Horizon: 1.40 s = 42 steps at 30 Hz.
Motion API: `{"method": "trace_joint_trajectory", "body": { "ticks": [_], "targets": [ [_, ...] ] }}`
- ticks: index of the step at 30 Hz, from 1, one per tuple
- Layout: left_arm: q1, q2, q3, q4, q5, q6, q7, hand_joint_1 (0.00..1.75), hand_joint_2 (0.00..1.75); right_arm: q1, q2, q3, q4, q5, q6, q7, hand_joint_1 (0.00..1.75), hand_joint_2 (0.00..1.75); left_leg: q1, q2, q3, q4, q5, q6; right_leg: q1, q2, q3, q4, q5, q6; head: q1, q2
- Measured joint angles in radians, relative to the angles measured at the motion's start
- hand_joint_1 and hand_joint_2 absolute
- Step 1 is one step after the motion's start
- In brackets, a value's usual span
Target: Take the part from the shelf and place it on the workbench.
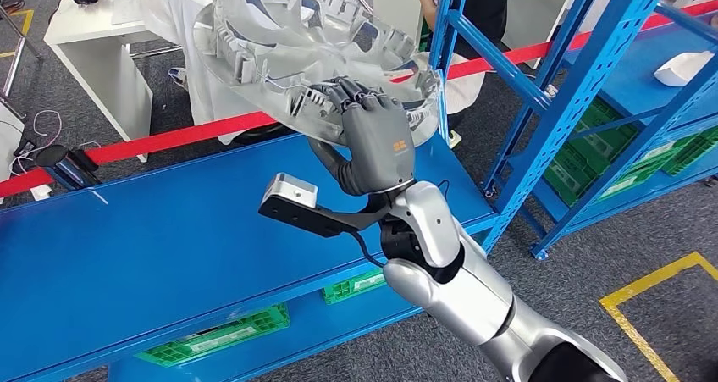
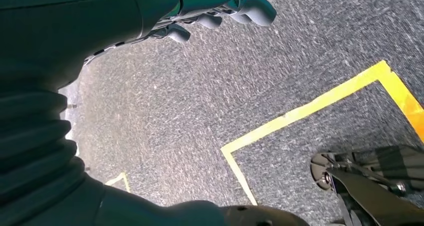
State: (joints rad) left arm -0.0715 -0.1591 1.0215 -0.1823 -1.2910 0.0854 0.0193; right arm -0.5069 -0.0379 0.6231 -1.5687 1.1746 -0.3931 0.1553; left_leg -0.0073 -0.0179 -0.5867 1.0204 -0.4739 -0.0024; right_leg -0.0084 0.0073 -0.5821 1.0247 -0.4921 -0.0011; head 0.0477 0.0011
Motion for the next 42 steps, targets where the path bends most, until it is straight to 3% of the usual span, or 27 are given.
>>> {"method": "trace_joint_trajectory", "body": {
  "ticks": [11,16,18,20,22,23,24,25,28,30,33,34,36,38,39,40,42],
  "targets": [
    [0.000,0.000,-0.003,0.000,-0.046,-0.045,-0.021,0.00,1.75,0.091,-0.043,0.001,-0.033,0.093,-0.022,0.047,1.75,1.75,-0.004,0.000,-0.001,0.004,-0.003,0.005,-0.007,0.001,0.000,-0.001,0.001,0.003,0.000,0.000],
    [-0.001,0.002,-0.006,0.000,-0.052,-0.045,-0.030,0.00,1.75,0.116,-0.056,-0.002,-0.050,0.115,-0.021,0.052,1.75,1.75,-0.009,0.001,-0.002,0.009,-0.004,0.013,-0.010,0.001,0.002,-0.003,0.003,0.013,0.000,0.000],
    [-0.002,0.002,-0.008,0.000,-0.051,-0.045,-0.037,0.00,1.75,0.129,-0.068,-0.007,-0.061,0.118,-0.022,0.048,1.75,1.75,-0.005,0.002,0.000,0.002,0.004,0.021,-0.009,0.001,0.002,0.002,-0.002,0.019,0.000,0.000],
    [-0.002,0.003,-0.009,-0.001,-0.043,-0.044,-0.043,0.00,1.75,0.138,-0.082,-0.012,-0.067,0.103,-0.025,0.031,1.75,1.75,0.001,0.007,0.000,-0.008,0.013,0.030,-0.008,0.000,-0.018,0.054,-0.045,0.023,0.003,0.000],
    [-0.001,0.004,-0.008,-0.001,-0.029,-0.042,-0.046,0.00,1.75,0.146,-0.091,-0.014,-0.065,0.086,-0.026,0.013,1.75,1.75,0.002,0.012,-0.006,-0.008,0.018,0.034,-0.009,-0.002,-0.069,0.179,-0.119,0.026,0.006,0.000],
    [-0.001,0.005,-0.008,-0.001,-0.024,-0.042,-0.047,0.00,1.75,0.151,-0.093,-0.013,-0.064,0.082,-0.026,0.008,1.75,1.75,0.002,0.013,-0.011,-0.006,0.019,0.033,-0.009,-0.002,-0.094,0.242,-0.145,0.028,0.006,0.000],
    [-0.001,0.005,-0.008,-0.001,-0.021,-0.041,-0.048,0.00,1.75,0.156,-0.093,-0.012,-0.062,0.080,-0.025,0.005,1.75,1.75,0.002,0.014,-0.015,-0.002,0.020,0.032,-0.010,-0.002,-0.106,0.277,-0.153,0.029,0.006,0.000],
    [0.000,0.006,-0.008,-0.001,-0.019,-0.041,-0.048,0.00,1.75,0.159,-0.093,-0.012,-0.059,0.079,-0.025,0.003,1.75,1.75,0.003,0.015,-0.021,0.002,0.022,0.030,-0.011,-0.003,-0.099,0.274,-0.140,0.029,0.006,0.000],
    [-0.001,0.006,-0.008,-0.001,-0.018,-0.041,-0.047,0.00,1.75,0.162,-0.093,-0.008,-0.056,0.078,-0.024,0.002,1.75,1.75,0.006,0.013,-0.036,0.018,0.025,0.019,-0.012,-0.003,0.004,0.095,-0.063,0.027,0.007,0.000],
    [0.000,0.006,-0.007,-0.002,-0.017,-0.041,-0.047,0.00,1.75,0.162,-0.093,-0.004,-0.055,0.077,-0.022,0.001,1.75,1.75,0.004,0.010,-0.044,0.024,0.030,0.006,-0.009,0.000,0.037,0.028,-0.047,0.014,0.006,0.000],
    [0.001,0.007,-0.007,-0.002,-0.017,-0.041,-0.048,0.00,1.75,0.157,-0.092,0.001,-0.053,0.071,-0.016,-0.005,1.75,1.75,0.005,0.006,-0.053,0.023,0.042,-0.017,-0.008,0.001,0.023,0.024,-0.035,-0.011,0.006,0.000],
    [0.002,0.008,-0.007,-0.002,-0.017,-0.041,-0.047,0.00,1.75,0.155,-0.091,0.003,-0.052,0.069,-0.014,-0.007,1.75,1.75,0.006,0.005,-0.060,0.033,0.029,-0.025,-0.009,-0.001,0.016,0.022,-0.027,-0.019,0.006,0.000],
    [0.002,0.010,-0.007,-0.002,-0.017,-0.041,-0.047,0.00,1.75,0.151,-0.089,0.005,-0.049,0.067,-0.010,-0.010,1.75,1.75,0.009,0.006,-0.088,0.105,-0.040,-0.036,-0.010,-0.005,0.000,0.020,-0.010,-0.031,0.004,0.000],
    [0.002,0.010,-0.007,-0.002,-0.016,-0.041,-0.048,0.00,1.75,0.147,-0.086,0.007,-0.044,0.062,-0.006,-0.011,1.75,1.75,0.011,0.008,-0.121,0.229,-0.121,-0.042,-0.008,-0.007,-0.021,0.020,0.006,-0.034,0.002,0.000],
    [0.002,0.011,-0.007,-0.002,-0.014,-0.041,-0.050,0.00,1.75,0.144,-0.083,0.009,-0.039,0.058,-0.003,-0.012,1.75,1.75,0.011,0.008,-0.126,0.273,-0.138,-0.044,-0.007,-0.007,-0.031,0.021,0.014,-0.035,0.002,0.000],
    [0.002,0.011,-0.006,-0.002,-0.011,-0.040,-0.052,0.00,1.75,0.140,-0.079,0.010,-0.033,0.054,-0.002,-0.013,1.75,1.75,0.011,0.009,-0.117,0.286,-0.134,-0.043,-0.006,-0.008,-0.042,0.021,0.022,-0.034,0.002,0.000],
    [0.001,0.012,-0.005,-0.002,-0.005,-0.039,-0.058,0.00,1.75,0.131,-0.068,0.014,-0.021,0.048,0.001,-0.016,1.75,1.75,0.010,0.009,-0.044,0.204,-0.089,-0.037,-0.004,-0.008,-0.063,0.022,0.039,-0.031,0.002,0.000]
  ]
}}
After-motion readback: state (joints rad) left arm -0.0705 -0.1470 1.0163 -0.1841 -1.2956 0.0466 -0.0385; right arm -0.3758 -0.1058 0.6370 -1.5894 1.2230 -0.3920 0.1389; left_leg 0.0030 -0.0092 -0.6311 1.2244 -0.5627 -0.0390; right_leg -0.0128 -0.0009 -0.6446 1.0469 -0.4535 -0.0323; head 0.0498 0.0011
